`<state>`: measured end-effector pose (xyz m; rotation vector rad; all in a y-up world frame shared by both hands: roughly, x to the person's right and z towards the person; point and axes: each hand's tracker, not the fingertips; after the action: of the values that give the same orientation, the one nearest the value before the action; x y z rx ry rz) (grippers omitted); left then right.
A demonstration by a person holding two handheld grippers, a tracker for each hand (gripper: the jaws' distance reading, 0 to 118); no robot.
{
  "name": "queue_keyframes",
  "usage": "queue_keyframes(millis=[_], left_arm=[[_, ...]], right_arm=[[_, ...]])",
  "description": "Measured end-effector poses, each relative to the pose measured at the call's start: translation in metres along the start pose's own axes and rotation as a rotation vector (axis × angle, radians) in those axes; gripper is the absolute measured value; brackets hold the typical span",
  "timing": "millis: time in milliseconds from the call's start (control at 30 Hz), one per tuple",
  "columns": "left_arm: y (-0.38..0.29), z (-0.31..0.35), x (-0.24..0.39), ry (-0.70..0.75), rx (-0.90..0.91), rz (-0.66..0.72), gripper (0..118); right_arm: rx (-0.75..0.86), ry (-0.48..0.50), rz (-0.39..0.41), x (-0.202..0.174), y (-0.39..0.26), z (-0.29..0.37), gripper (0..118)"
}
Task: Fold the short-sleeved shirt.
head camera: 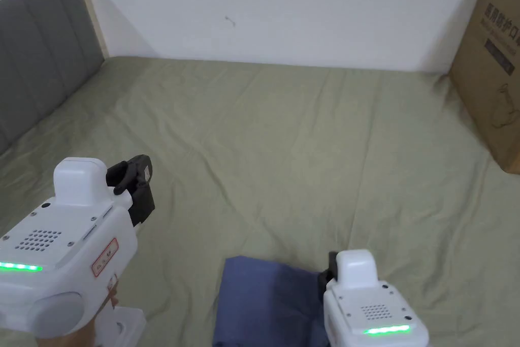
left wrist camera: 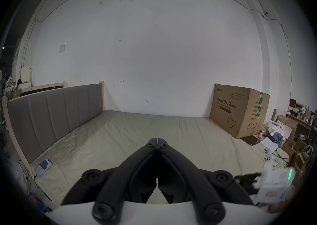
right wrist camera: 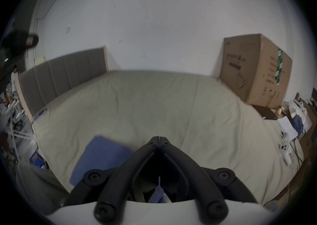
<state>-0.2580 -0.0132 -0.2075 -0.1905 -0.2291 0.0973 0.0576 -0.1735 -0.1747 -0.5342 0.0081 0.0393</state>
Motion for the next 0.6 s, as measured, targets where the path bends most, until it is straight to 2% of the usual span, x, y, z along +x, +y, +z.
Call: queue_keyframes(millis=[167,267,367,500,533,567,600], left_arm=[[-0.01,-0.001,-0.012,0.005,-0.045,0.022,0],[-0.021,-0.005,-0.018,-0.023,-0.089,0.056,0],[-0.036,-0.015,-0.021,-0.065,-0.175,0.129,1],[-0.071,-0.04,-0.025,-0.139,-0.366,0.308,21],[-0.083,-0.049,-0.025,-0.148,-0.436,0.366,21],[-0.095,-0.058,-0.025,-0.16,-0.513,0.423,31],[-0.107,-0.065,-0.024,-0.169,-0.583,0.454,58]], right_arm=[[-0.128,0.042,0.014,-0.015,-0.045,-0.03,0],[-0.235,0.027,0.015,-0.013,-0.071,-0.045,0],[-0.179,0.03,0.024,-0.01,-0.081,-0.046,0],[-0.199,0.031,0.012,-0.009,-0.078,-0.045,0],[-0.197,0.032,0.0,-0.008,-0.078,-0.044,0],[-0.196,0.033,-0.001,-0.008,-0.078,-0.043,0],[-0.195,0.033,0.001,-0.008,-0.078,-0.043,0]])
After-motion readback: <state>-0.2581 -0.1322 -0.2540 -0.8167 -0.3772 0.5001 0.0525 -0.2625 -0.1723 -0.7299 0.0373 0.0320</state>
